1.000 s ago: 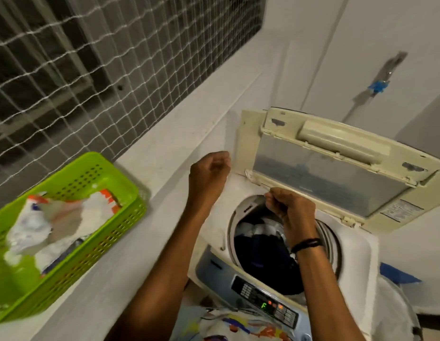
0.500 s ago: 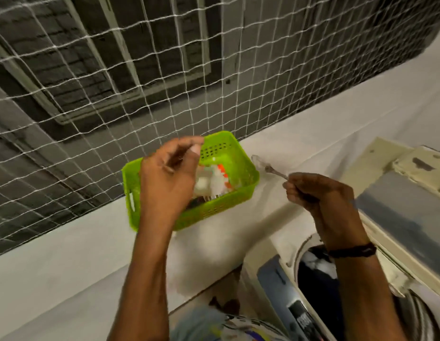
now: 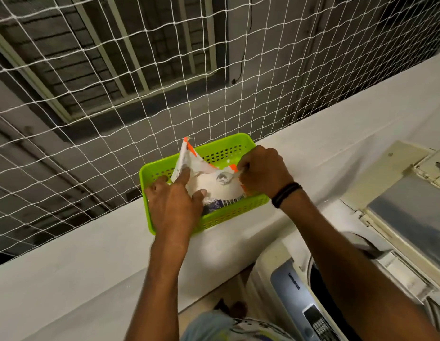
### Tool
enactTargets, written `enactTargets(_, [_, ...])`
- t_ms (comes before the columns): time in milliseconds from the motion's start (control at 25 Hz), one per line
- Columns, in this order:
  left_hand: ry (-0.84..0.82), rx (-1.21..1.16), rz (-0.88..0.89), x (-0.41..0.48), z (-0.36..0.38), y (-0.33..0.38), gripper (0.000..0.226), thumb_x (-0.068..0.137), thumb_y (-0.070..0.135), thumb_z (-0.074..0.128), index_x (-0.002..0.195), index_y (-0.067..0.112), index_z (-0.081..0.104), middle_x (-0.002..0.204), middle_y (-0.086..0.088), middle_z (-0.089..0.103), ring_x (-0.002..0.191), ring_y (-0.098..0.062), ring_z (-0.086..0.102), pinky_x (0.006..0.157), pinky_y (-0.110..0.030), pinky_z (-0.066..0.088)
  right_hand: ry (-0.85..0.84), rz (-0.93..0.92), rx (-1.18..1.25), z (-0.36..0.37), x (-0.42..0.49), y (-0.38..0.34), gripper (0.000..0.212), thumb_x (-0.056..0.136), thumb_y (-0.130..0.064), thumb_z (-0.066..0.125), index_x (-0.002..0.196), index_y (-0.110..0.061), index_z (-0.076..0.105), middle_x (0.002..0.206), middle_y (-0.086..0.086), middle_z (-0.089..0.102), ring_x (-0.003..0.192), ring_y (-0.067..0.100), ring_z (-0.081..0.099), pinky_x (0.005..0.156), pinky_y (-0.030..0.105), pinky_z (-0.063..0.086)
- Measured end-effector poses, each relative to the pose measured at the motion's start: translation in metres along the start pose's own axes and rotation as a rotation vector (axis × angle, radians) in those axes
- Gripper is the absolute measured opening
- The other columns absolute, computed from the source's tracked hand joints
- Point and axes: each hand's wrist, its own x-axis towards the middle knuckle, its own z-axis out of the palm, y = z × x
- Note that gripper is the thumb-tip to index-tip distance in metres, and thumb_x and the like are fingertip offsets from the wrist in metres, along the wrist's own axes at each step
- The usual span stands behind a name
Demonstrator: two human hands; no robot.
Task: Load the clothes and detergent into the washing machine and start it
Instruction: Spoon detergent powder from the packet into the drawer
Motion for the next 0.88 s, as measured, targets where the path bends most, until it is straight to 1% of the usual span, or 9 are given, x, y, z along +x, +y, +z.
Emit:
enactTargets(80, [-0.062, -0.054, -0.031, 0.001, 0.001, -0.001, 0.071, 0.081, 0.055, 0.064, 0.145, 0.039, 0.036, 0.131, -0.019, 0.053, 0.125, -0.037, 0.043, 0.105, -0.043, 0.029, -0.061, 0.030, 0.087, 0.008, 0.007, -0.004, 0.018, 0.075, -0.017, 0.062, 0.085, -0.014, 0.075, 0.091, 0.007, 0.075, 0.093, 0.032, 0.068, 0.086, 0.030, 0.052])
enactTargets(200, [-0.159, -0.168, -0.058, 0.001, -0.002, 0.001, 0.087, 0.079, 0.048, 0.073, 0.150, 0.041, 0.023, 0.136, -0.018, 0.045, 0.126, -0.040, 0.042, 0.104, -0.044, 0.036, -0.195, 0.020, 0.206, 0.010, 0.009, -0.006, 0.025, 0.067, -0.018, 0.057, 0.079, -0.005, 0.074, 0.068, 0.008, 0.075, 0.073, 0.023, 0.073, 0.075, 0.037, 0.059])
enactTargets(320, [-0.211, -0.267, -0.059, 0.000, -0.007, 0.002, 0.093, 0.078, 0.040, 0.078, 0.151, 0.042, 0.020, 0.139, -0.013, 0.041, 0.120, -0.036, 0.051, 0.099, -0.042, 0.045, -0.147, 0.031, 0.195, 0.010, 0.013, -0.009, 0.016, 0.071, -0.008, 0.060, 0.077, -0.007, 0.076, 0.068, 0.006, 0.075, 0.065, 0.013, 0.069, 0.070, 0.026, 0.055])
enactTargets(400, [-0.199, -0.297, -0.020, 0.001, -0.008, 0.003, 0.096, 0.075, 0.033, 0.081, 0.151, 0.041, 0.023, 0.141, -0.010, 0.041, 0.118, -0.034, 0.054, 0.097, -0.040, 0.047, -0.167, 0.015, 0.158, 0.013, 0.019, -0.016, 0.016, 0.075, -0.006, 0.060, 0.079, -0.005, 0.076, 0.074, 0.009, 0.074, 0.070, 0.019, 0.068, 0.067, 0.025, 0.051])
enactTargets(480, [-0.173, -0.318, 0.033, 0.001, -0.010, 0.004, 0.099, 0.072, 0.028, 0.085, 0.151, 0.039, 0.026, 0.140, -0.008, 0.044, 0.120, -0.032, 0.053, 0.098, -0.038, 0.048, -0.258, 0.026, 0.232, 0.019, 0.023, -0.026, 0.016, 0.078, -0.005, 0.061, 0.083, -0.005, 0.077, 0.079, 0.013, 0.075, 0.075, 0.024, 0.072, 0.072, 0.033, 0.058])
enactTargets(600, [-0.145, -0.411, 0.068, 0.000, -0.009, 0.001, 0.102, 0.066, 0.023, 0.089, 0.149, 0.037, 0.032, 0.142, -0.003, 0.045, 0.124, -0.028, 0.051, 0.100, -0.034, 0.046, -0.271, -0.072, 0.237, 0.019, 0.020, -0.028, 0.019, 0.074, -0.001, 0.065, 0.082, -0.008, 0.080, 0.076, 0.010, 0.077, 0.068, 0.014, 0.071, 0.073, 0.030, 0.059])
enactTargets(680, [-0.111, -0.448, 0.091, -0.001, -0.009, -0.004, 0.102, 0.064, 0.022, 0.090, 0.148, 0.036, 0.034, 0.144, -0.001, 0.045, 0.126, -0.025, 0.051, 0.101, -0.034, 0.046, -0.266, -0.159, 0.146, 0.009, 0.018, -0.021, 0.020, 0.072, -0.002, 0.067, 0.083, -0.011, 0.081, 0.080, 0.007, 0.077, 0.075, 0.016, 0.071, 0.077, 0.029, 0.057])
enactTargets(840, [-0.109, -0.419, 0.122, -0.004, -0.010, -0.006, 0.099, 0.067, 0.025, 0.088, 0.148, 0.040, 0.034, 0.141, 0.005, 0.044, 0.125, -0.019, 0.049, 0.096, -0.023, 0.041, -0.181, -0.060, 0.025, 0.002, 0.032, -0.012, 0.021, 0.073, -0.012, 0.064, 0.090, -0.012, 0.077, 0.085, 0.009, 0.076, 0.089, 0.027, 0.069, 0.086, 0.034, 0.055])
enactTargets(880, [-0.119, -0.413, 0.134, -0.004, -0.010, -0.005, 0.098, 0.068, 0.025, 0.088, 0.148, 0.040, 0.034, 0.141, 0.005, 0.044, 0.126, -0.019, 0.048, 0.096, -0.022, 0.040, -0.228, -0.039, 0.018, 0.003, 0.035, -0.012, 0.023, 0.070, -0.014, 0.064, 0.089, -0.010, 0.075, 0.085, 0.010, 0.076, 0.089, 0.030, 0.070, 0.084, 0.038, 0.056])
